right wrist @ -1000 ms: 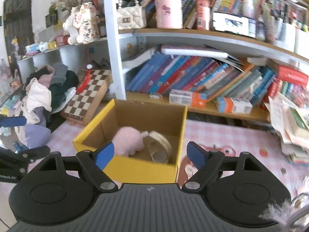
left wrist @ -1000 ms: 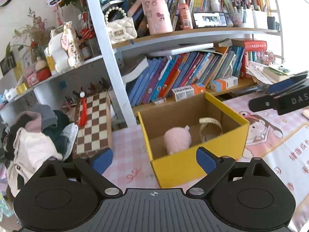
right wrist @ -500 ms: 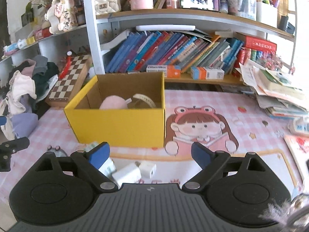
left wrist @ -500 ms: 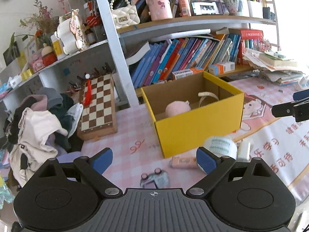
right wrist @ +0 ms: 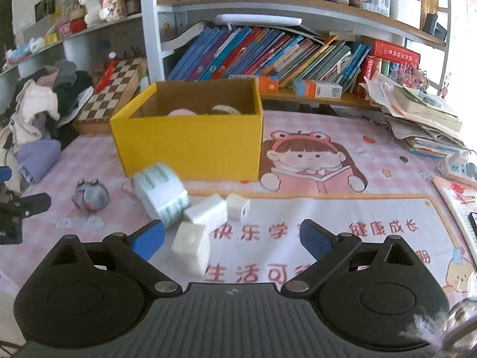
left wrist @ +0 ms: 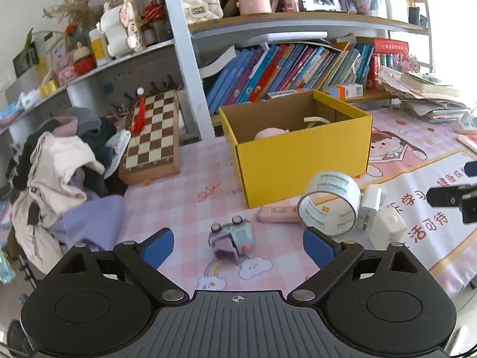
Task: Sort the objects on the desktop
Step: 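Withdraw both tools from the box back toward the remaining table objects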
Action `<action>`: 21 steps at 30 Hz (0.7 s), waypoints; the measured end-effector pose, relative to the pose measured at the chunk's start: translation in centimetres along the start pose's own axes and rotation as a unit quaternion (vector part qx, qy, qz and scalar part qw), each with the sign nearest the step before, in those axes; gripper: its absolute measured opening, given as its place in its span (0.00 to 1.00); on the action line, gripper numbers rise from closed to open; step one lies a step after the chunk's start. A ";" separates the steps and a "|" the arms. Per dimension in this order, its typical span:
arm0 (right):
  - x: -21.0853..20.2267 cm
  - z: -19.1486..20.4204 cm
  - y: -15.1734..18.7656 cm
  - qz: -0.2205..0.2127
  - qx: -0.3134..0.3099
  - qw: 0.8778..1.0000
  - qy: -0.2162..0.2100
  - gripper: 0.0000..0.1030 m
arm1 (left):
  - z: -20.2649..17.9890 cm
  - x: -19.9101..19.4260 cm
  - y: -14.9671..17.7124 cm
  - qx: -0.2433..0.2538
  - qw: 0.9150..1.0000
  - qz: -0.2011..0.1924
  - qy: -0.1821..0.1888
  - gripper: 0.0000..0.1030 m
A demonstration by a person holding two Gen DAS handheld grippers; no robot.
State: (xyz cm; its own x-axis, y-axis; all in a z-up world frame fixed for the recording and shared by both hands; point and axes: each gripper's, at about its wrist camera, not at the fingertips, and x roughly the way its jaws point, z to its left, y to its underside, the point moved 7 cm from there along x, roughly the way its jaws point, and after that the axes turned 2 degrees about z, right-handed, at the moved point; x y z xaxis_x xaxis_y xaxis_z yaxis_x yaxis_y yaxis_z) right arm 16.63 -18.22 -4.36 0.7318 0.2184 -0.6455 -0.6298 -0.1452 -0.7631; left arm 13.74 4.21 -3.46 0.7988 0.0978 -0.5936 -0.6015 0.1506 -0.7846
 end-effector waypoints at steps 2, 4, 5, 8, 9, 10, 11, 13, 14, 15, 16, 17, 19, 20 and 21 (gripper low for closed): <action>0.0 0.5 0.5 0.005 -0.006 1.000 -0.007 0.96 | -0.2 -0.1 0.5 -0.002 1.000 0.001 0.000 0.93; -0.1 1.1 1.0 0.010 -0.015 1.000 -0.013 0.96 | -0.5 -0.2 1.1 -0.001 1.000 0.002 0.001 0.93; -0.1 1.4 1.2 0.011 -0.019 1.000 -0.017 0.96 | -0.7 -0.2 1.3 0.000 1.000 0.003 0.003 0.93; -0.1 2.0 1.7 0.016 -0.031 0.999 -0.026 0.96 | -1.2 -0.3 2.1 0.000 1.000 0.013 0.013 0.93; 0.0 2.1 1.8 0.018 -0.033 0.999 -0.027 0.96 | -1.4 -0.3 2.3 -0.002 1.000 0.017 0.017 0.93; 0.0 2.2 1.9 0.020 -0.034 0.999 -0.029 0.96 | -1.4 -0.2 2.4 -0.005 1.000 0.020 0.021 0.93; 0.1 2.3 2.0 0.022 -0.036 0.999 -0.031 0.96 | -1.4 -0.2 2.6 -0.008 0.999 0.023 0.021 0.93; 0.2 2.4 2.2 0.026 -0.039 0.998 -0.034 0.96 | -1.3 -0.1 3.0 -0.014 0.999 0.032 0.018 0.93; 0.2 2.5 2.3 0.028 -0.040 0.998 -0.036 0.96 | -1.2 0.0 3.2 -0.016 0.999 0.036 0.015 0.93; 0.2 2.6 2.4 0.030 -0.042 0.998 -0.038 0.96 | -1.1 0.1 3.4 -0.018 0.999 0.040 0.012 0.93; 0.3 2.7 2.5 0.032 -0.043 0.998 -0.040 0.96 | -1.0 0.1 3.5 -0.020 0.999 0.043 0.010 0.93; 0.3 2.8 2.6 0.033 -0.047 0.997 -0.042 0.96 | -0.9 0.2 3.7 -0.022 0.999 0.046 0.007 0.93; 0.3 3.1 2.8 0.035 -0.053 0.997 -0.046 0.96 | -0.9 0.2 3.9 -0.025 0.998 0.049 0.006 0.93; 0.3 3.2 2.8 0.036 -0.056 0.997 -0.048 0.96 | -0.9 0.2 3.9 -0.026 0.998 0.050 0.006 0.93; 0.3 3.4 2.9 0.036 -0.059 0.996 -0.050 0.95 | -0.9 0.1 4.0 -0.027 0.998 0.050 0.006 0.93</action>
